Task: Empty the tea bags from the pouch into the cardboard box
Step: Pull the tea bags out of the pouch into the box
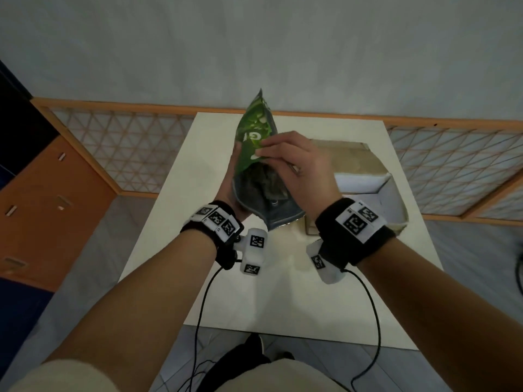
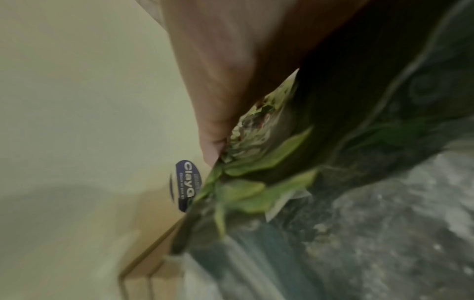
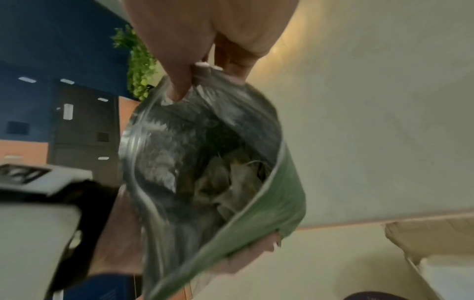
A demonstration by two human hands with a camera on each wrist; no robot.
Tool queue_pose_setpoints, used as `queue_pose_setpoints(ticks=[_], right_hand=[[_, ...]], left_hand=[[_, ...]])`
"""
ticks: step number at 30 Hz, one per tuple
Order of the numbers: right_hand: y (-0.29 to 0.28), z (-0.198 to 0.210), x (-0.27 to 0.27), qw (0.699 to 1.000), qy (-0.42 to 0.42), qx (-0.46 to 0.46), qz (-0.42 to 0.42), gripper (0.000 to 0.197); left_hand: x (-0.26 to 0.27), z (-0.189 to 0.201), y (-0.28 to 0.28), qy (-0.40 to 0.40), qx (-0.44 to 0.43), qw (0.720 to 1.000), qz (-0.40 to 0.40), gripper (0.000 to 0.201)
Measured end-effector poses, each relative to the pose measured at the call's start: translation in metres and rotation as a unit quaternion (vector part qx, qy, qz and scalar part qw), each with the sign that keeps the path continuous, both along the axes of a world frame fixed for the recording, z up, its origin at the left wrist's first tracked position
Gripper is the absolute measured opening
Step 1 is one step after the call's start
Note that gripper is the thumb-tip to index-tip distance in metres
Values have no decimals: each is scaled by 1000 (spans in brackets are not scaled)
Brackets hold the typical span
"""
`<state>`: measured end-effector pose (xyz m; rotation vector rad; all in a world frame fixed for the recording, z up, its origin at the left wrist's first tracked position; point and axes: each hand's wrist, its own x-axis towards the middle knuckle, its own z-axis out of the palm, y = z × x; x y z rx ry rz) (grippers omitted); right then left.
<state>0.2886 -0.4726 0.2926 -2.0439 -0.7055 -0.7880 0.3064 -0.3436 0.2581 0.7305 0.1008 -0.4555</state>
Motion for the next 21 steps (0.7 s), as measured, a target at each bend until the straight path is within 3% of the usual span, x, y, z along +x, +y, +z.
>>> queue_pose_setpoints(ticks=[2,3,4,6,8,10,13,15,16,18,20,21], right_hand=[[-2,3,-1,1000,10,11,1,13],[-4,6,-3,1000,6,8,4,14],[-5,8,-7,1000,-5,-1,8,14],[-6,8,-11,999,-29,-12,14,15],[-10,0,-10,1000,-18,-13,5,14],[-14,-13,-5,1000,12,-13,-22,13],[-19,-26,2,997,58,-12,-39,12],[-21,-30,3,995,88,-24,-38,12],[-22,-32,3,993,104,-28,-38,12],[-26,-34,4,989,138,-22,-41,12],[-30,-32,5,987,156,-10,-46,13],[-32,-30,6,986,156,-9,-49,13]], left_hand=[[-1,-9,-4,4,-6,1000,15,62],[-3,-11,-3,8,29,1000,2,63],[-3,-14,-1,16,2,1000,-21,61],[-1,-17,2,28,-6,999,-34,48],[3,-17,3,17,67,998,-7,33],[9,-21,4,30,89,996,3,38],[5,-40,-1,48,92,995,13,65],[-8,-49,-5,79,72,994,-14,59],[-16,-51,-5,86,100,991,-15,51],[-19,-57,-4,73,264,962,18,49],[-15,-54,4,51,386,920,50,71],[-13,-49,7,2,424,902,83,81]])
